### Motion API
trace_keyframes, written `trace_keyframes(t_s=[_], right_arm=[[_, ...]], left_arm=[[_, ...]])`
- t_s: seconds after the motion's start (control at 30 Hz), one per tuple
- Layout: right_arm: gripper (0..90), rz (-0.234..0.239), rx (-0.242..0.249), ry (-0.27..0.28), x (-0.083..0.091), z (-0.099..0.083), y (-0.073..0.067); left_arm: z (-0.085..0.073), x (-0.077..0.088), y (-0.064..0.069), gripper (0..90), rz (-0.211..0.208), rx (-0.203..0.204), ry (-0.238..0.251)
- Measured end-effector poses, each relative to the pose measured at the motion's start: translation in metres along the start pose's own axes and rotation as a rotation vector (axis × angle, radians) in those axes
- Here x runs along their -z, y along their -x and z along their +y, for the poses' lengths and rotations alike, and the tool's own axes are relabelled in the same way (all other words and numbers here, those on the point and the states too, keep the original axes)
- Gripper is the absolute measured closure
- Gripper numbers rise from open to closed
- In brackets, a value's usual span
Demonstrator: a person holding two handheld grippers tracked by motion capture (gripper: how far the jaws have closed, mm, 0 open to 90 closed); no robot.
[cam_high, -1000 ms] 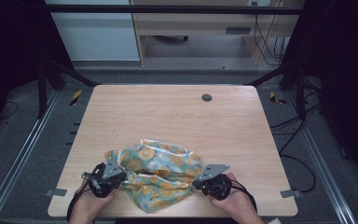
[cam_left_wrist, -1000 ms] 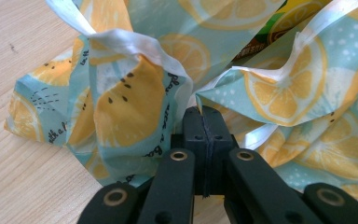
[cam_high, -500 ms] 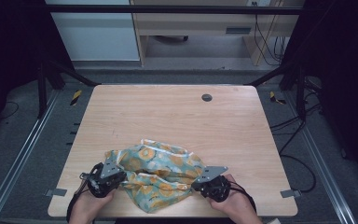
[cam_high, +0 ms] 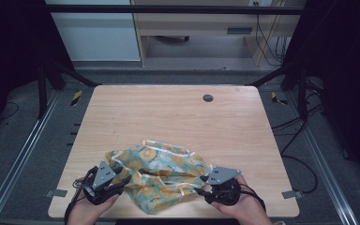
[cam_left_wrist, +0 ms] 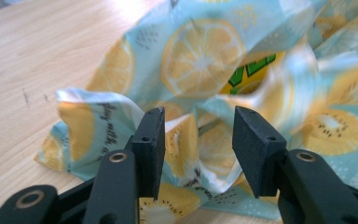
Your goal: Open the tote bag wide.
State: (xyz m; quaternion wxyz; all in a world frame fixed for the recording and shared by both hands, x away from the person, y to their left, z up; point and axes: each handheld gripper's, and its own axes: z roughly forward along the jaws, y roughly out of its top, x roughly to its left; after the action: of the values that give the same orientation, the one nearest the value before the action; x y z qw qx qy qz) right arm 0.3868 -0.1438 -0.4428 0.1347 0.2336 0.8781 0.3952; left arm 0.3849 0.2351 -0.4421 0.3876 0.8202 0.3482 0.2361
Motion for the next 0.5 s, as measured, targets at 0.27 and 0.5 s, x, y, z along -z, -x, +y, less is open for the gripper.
trace_keyframes(t_s=[0.27,0.5], right_arm=[[43.1,-0.037,0.022,0.046,0.0,0.034,0.009],[25.7,-0.006,0.064,0.021,-0.034,0.073,0.009]], left_arm=[[0.012,0.005,0.005,52.1,-0.047,0.026,0.05],[0.019,-0.011,0.021,47.8,-0.056,-0.016,0.032]])
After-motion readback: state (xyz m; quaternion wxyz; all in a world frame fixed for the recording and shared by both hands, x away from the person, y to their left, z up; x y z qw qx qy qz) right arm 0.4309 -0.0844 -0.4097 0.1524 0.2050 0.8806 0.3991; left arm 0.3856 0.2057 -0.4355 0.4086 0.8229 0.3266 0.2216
